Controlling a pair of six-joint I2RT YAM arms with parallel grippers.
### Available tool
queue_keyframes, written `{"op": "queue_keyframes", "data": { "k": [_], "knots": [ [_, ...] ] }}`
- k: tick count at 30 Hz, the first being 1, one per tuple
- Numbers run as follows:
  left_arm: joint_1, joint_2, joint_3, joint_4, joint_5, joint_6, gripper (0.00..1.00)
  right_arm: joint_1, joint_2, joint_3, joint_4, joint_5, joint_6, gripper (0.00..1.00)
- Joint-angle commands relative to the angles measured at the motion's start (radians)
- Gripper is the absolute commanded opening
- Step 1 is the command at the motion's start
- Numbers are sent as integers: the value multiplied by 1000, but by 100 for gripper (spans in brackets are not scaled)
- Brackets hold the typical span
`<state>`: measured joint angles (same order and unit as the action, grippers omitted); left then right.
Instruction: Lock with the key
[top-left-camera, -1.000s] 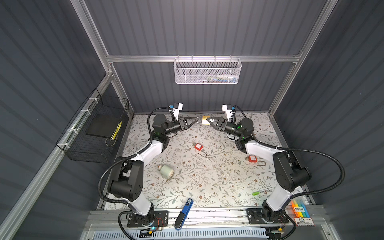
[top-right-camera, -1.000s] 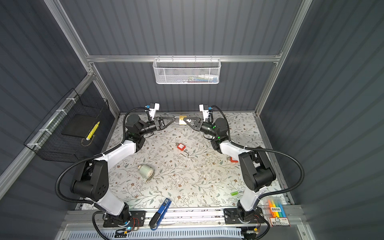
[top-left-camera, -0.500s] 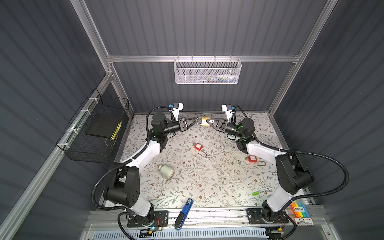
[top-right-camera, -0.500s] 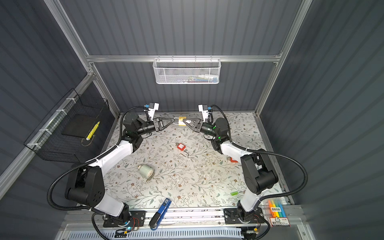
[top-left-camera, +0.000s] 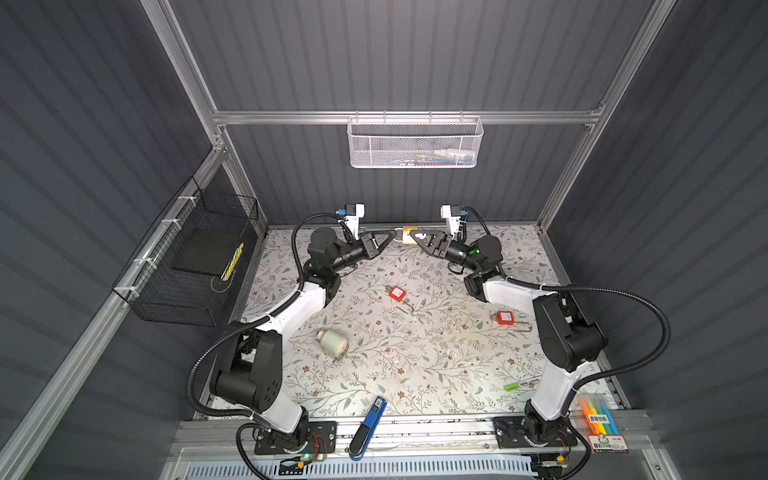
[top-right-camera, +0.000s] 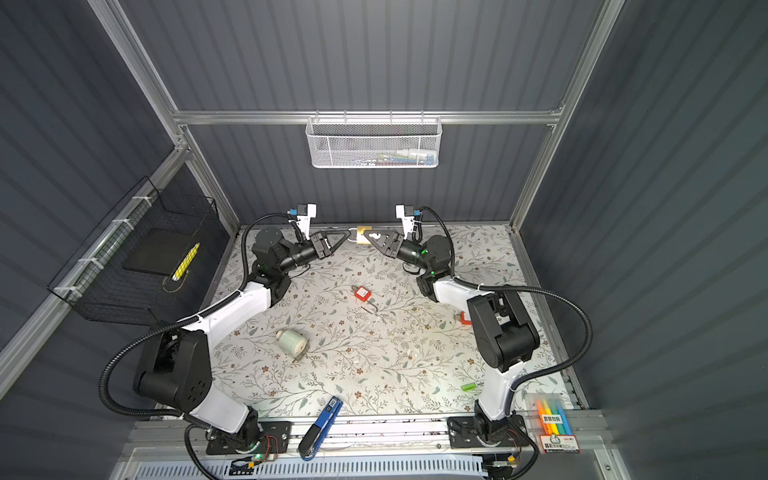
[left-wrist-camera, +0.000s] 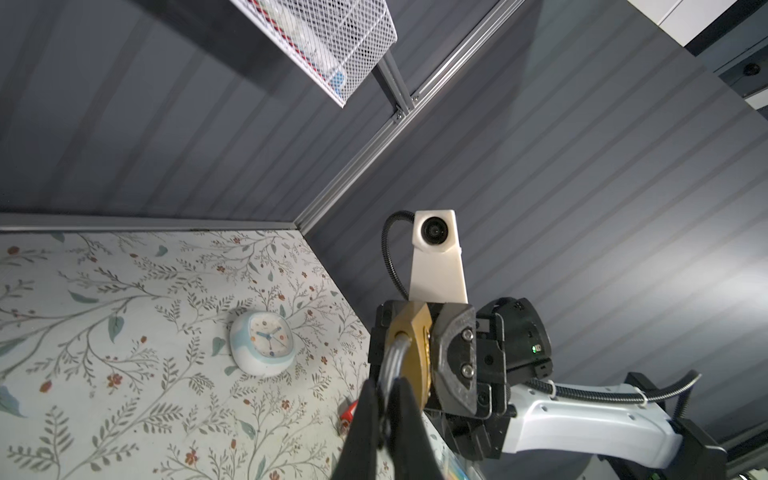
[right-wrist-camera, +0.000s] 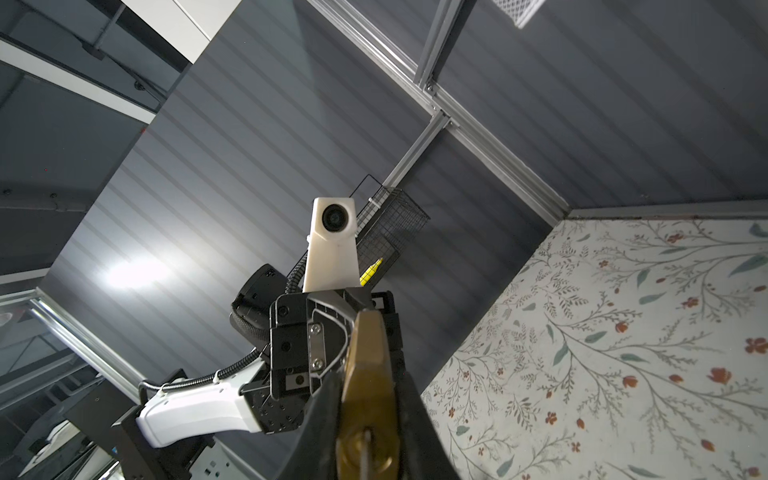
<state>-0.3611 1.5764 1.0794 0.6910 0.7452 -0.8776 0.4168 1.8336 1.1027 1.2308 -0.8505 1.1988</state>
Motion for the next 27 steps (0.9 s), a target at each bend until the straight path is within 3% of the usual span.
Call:
{"op": "queue_keyframes", "data": {
  "k": [1, 7, 10, 16, 21, 27],
  "knots": [
    [-52, -25, 7, 72, 209, -72, 0, 87, -51, -18, 90, -187, 37, 0],
    [17, 9, 27, 111, 253, -105, 0, 46, -92, -78, 111, -199, 79, 0],
    [44, 16, 19, 139, 263, -126, 0, 20, -125, -122, 149, -193, 110, 35],
    [85, 8, 8, 142, 260, -132, 0, -16, -182, -187, 141, -197, 106, 53],
    [91, -2, 4, 131, 263, -130, 0, -38, -207, -230, 117, -182, 78, 58],
    [93, -10, -11, 131, 265, -134, 0, -62, -191, -221, 90, -182, 53, 50]
  ]
}}
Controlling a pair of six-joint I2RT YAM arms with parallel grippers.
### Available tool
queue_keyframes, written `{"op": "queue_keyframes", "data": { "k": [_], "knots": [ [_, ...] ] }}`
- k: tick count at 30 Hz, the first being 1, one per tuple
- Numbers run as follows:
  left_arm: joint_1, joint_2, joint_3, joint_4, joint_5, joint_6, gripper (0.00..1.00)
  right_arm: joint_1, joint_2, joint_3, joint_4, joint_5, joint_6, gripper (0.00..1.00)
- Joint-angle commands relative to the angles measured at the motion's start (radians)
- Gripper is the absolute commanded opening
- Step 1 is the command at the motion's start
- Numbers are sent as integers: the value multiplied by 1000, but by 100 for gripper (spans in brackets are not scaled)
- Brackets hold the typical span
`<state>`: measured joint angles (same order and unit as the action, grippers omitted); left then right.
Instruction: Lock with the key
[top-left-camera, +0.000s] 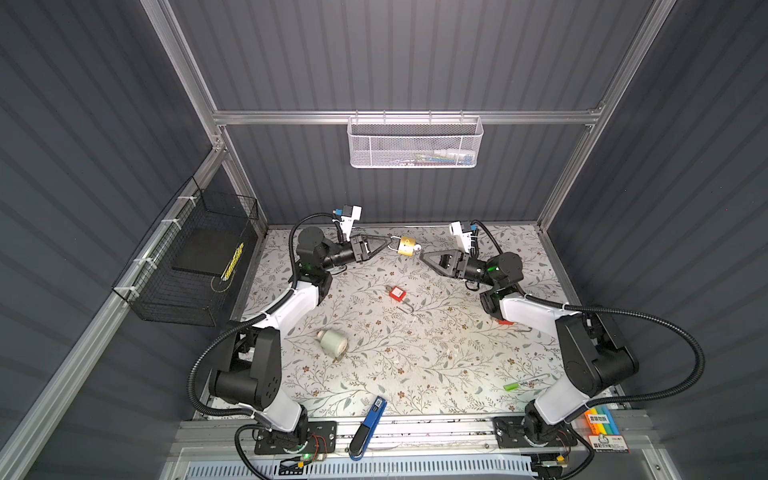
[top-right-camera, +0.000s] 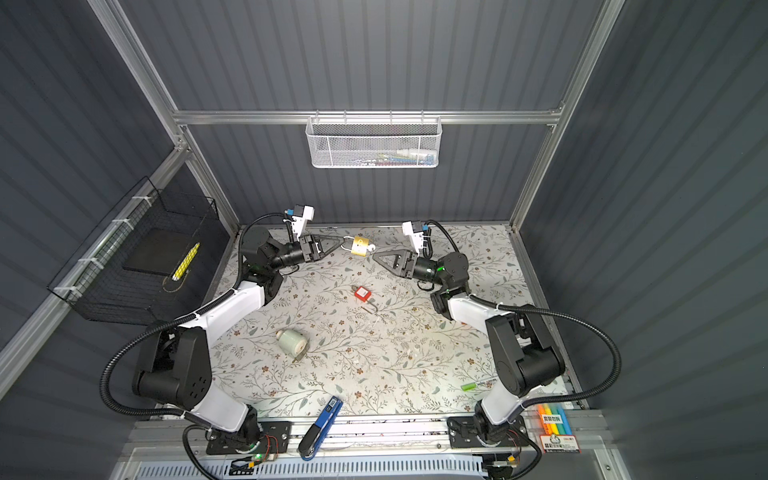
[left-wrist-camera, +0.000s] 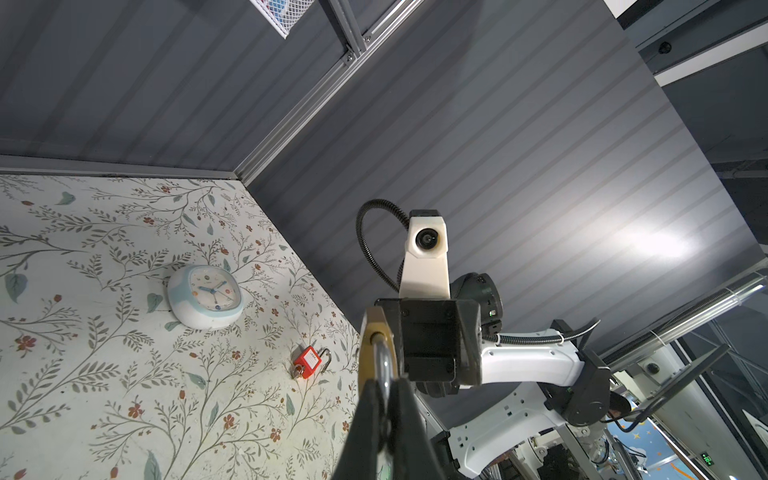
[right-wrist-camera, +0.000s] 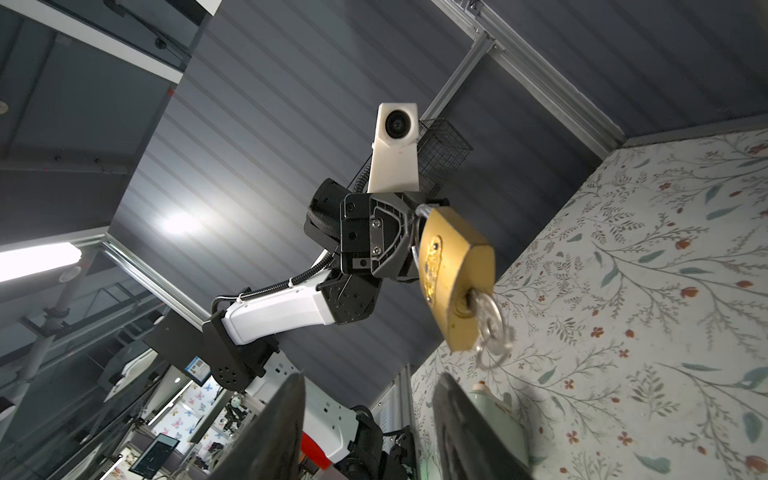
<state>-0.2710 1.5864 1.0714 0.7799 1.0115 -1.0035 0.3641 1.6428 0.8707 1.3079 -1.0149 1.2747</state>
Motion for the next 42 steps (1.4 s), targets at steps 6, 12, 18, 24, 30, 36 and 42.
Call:
{"op": "queue_keyframes", "data": {
  "k": [6, 12, 18, 24, 30, 36, 42],
  "knots": [
    [3, -28, -9, 49, 0, -17, 0, -34, 47, 39, 11, -6, -34, 49],
    [3, -31, -11, 55, 1, -22, 0, -43, 83, 67, -36, 1, -89, 55],
    [3, -26, -16, 77, -2, -36, 0, -34, 166, 133, 32, -22, -25, 60],
    [3, -6, -34, 146, -4, -82, 0, -11, 243, 188, 141, -11, 65, 64],
    [3, -6, -40, 145, -6, -78, 0, 12, 256, 192, 158, -8, 76, 62],
    [4, -2, -47, 145, -9, -74, 0, 12, 248, 187, 171, -56, 106, 54],
    [5, -3, -55, 155, -14, -79, 0, 12, 227, 159, 172, -42, 86, 40]
  ]
}}
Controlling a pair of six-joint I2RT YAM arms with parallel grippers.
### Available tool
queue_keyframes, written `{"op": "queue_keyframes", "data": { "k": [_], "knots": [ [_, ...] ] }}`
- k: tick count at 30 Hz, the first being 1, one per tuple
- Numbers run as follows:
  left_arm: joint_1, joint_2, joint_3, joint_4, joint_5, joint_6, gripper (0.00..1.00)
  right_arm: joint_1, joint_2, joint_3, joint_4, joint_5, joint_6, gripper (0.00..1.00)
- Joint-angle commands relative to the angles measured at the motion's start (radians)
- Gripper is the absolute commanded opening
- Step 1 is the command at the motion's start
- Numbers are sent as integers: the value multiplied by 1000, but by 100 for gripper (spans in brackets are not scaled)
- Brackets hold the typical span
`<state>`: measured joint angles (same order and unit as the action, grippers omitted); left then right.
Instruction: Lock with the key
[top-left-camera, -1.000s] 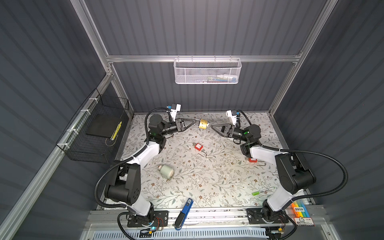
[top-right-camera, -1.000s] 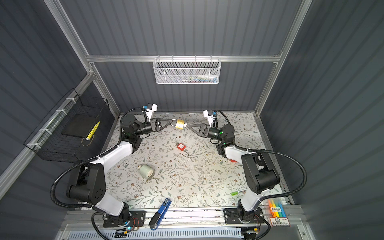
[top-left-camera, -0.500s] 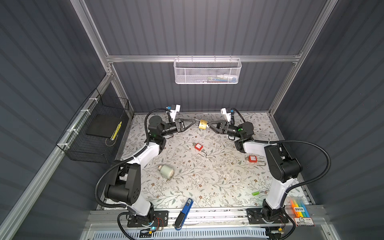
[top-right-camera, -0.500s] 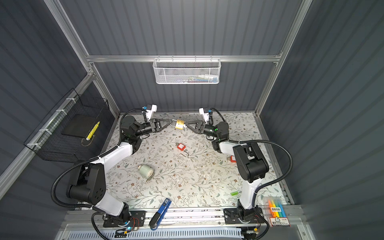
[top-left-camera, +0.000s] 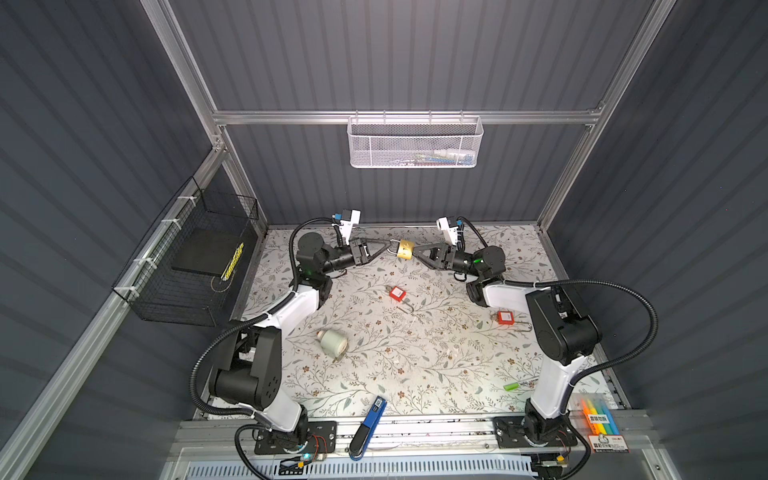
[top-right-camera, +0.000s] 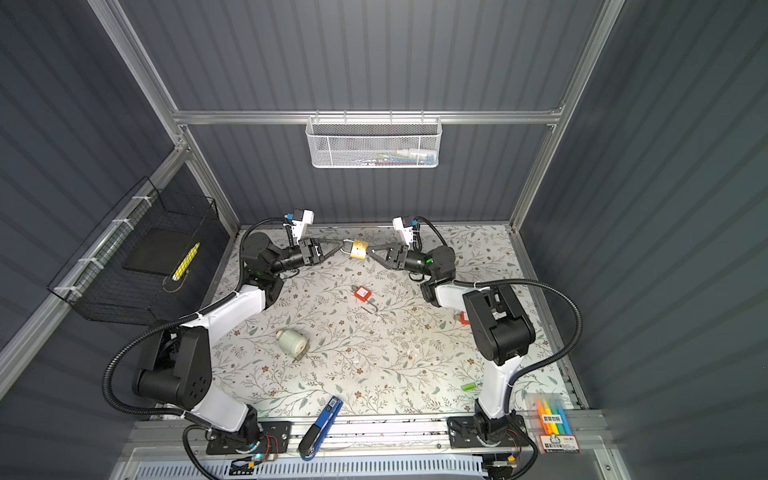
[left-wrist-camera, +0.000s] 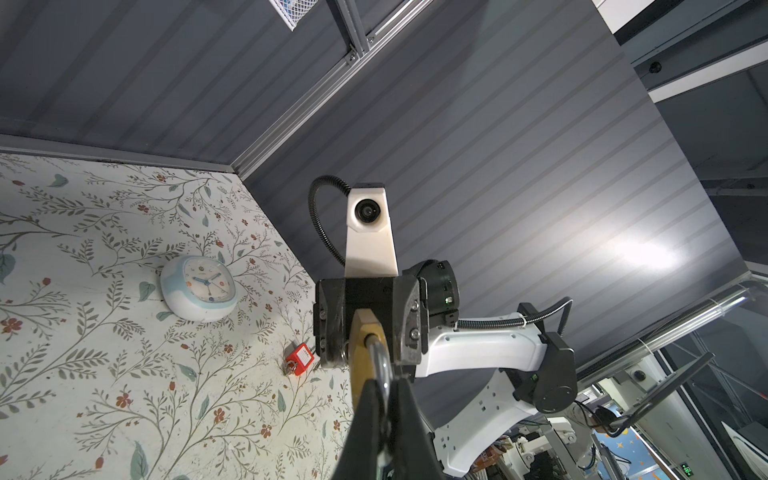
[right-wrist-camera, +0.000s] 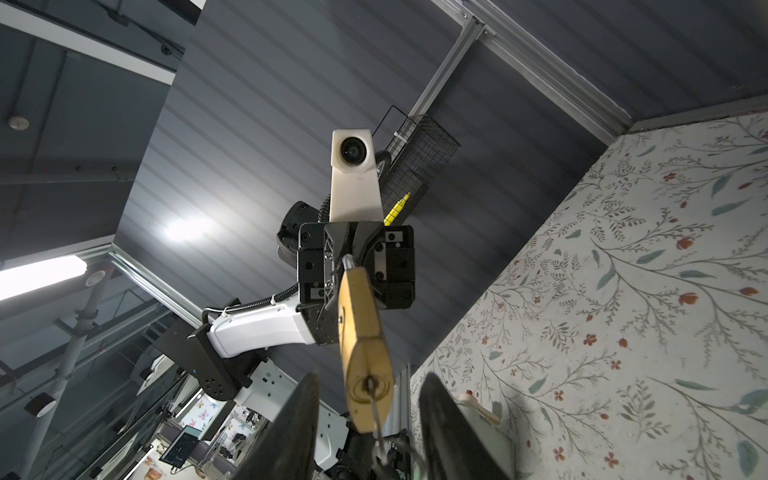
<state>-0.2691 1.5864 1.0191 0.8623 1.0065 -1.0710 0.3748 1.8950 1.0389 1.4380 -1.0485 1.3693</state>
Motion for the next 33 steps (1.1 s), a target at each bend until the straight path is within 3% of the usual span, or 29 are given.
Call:
{"op": "queue_keyframes", "data": {
  "k": [1, 5, 17, 27, 33],
  "knots": [
    [2, -3, -5, 75, -8, -14, 0, 0, -25, -12, 41, -4, -9, 37],
    [2, -3, -2, 81, -10, -19, 0, 1, -24, -13, 41, 1, -10, 27],
    [2, 0, -7, 87, -18, -18, 0, -5, -32, -24, 42, -2, -6, 21],
    [2, 19, -6, 131, -24, -49, 0, -13, -53, -48, 42, 10, -26, 1],
    [2, 20, -17, 142, -40, -53, 0, -22, -58, -65, 41, 19, -29, 0]
  ]
}}
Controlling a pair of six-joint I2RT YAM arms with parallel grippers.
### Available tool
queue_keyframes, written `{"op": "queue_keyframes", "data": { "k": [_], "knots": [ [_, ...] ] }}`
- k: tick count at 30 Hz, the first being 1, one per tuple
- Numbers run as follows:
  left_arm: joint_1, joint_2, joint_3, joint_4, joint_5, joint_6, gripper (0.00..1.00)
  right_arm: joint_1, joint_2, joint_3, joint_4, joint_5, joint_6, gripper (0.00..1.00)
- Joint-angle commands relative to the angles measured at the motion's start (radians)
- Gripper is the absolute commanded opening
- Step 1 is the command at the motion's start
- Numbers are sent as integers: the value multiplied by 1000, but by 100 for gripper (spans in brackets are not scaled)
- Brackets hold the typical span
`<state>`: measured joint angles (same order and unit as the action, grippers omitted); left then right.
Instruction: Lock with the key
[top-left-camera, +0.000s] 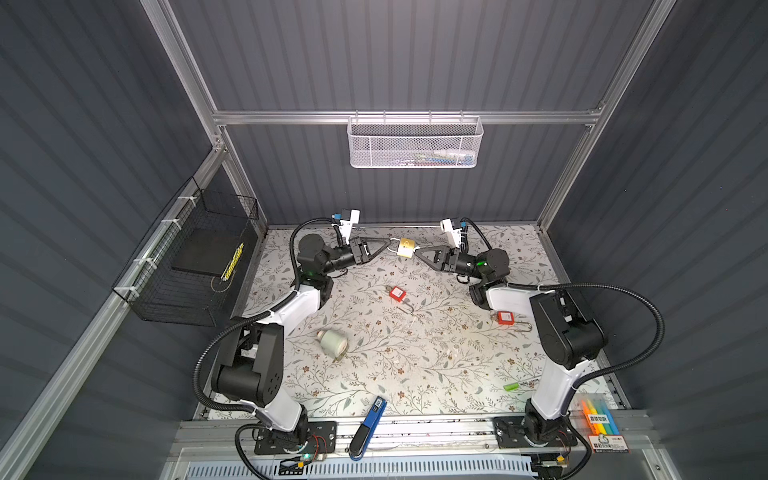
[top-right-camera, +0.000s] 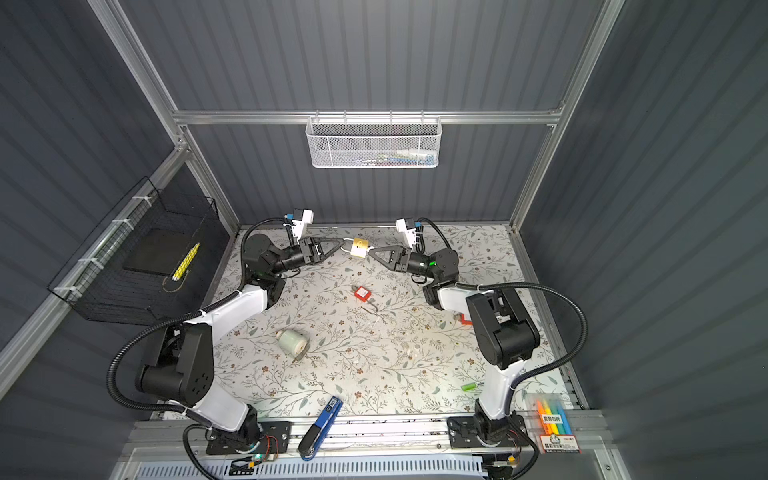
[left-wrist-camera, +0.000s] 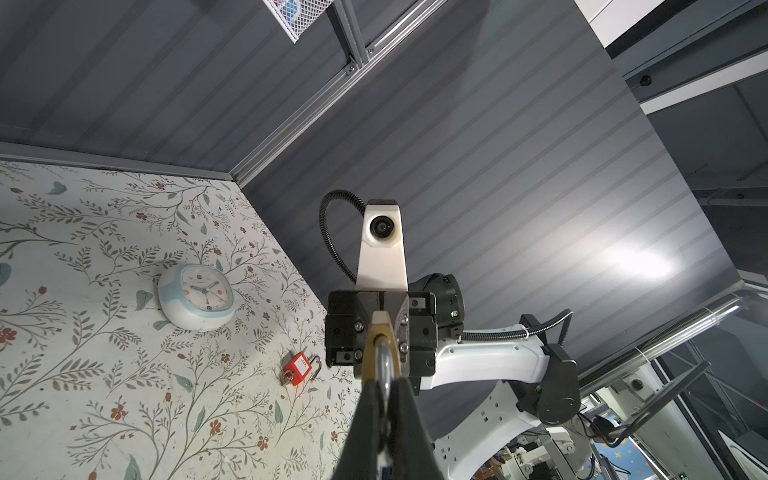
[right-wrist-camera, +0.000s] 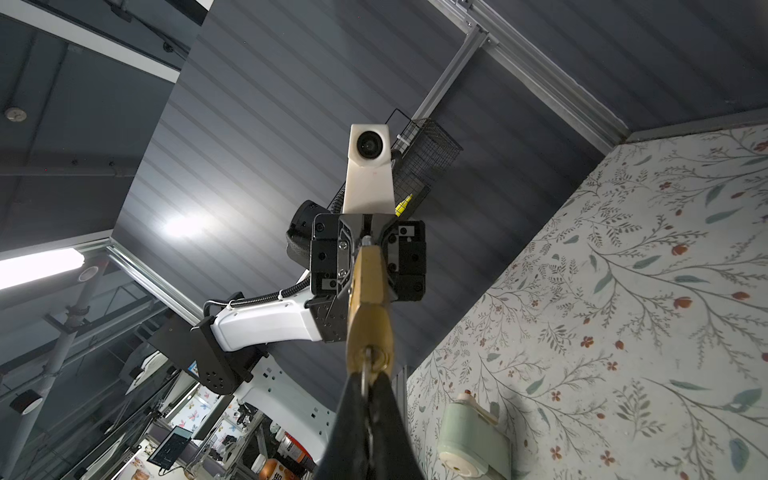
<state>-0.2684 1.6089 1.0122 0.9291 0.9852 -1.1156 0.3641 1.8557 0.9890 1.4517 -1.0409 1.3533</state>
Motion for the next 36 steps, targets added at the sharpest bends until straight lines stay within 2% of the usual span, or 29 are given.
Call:
{"op": "queue_keyframes", "data": {
  "k": [1, 8, 14, 23, 27, 30, 33, 34, 36],
  "knots": [
    [1, -4, -12, 78, -23, -9, 0, -15, -18, -18, 28, 13, -5, 0],
    [23, -32, -48, 88, -107, 20, 0, -31, -37, -69, 27, 35, -20, 0],
    [31, -21, -49, 149, -122, -24, 0, -39, -48, -115, 28, 50, -41, 0],
    [67, -60, -72, 16, -98, 58, 0, -69, -61, -169, 28, 52, -48, 0],
    [67, -97, -52, -273, -63, 247, 0, -85, -71, -195, 28, 53, -52, 0],
    [63, -117, 3, -665, -58, 520, 0, -89, -87, -220, 28, 62, -63, 0],
    [48, -129, 59, -1056, -131, 793, 0, -90, -105, -288, 27, 128, -91, 0],
    [42, -131, 69, -1148, -156, 855, 0, -88, -114, -322, 28, 161, -105, 0],
    [39, -121, 65, -1222, -154, 899, 0, -86, -136, -385, 26, 214, -138, 0]
  ]
}}
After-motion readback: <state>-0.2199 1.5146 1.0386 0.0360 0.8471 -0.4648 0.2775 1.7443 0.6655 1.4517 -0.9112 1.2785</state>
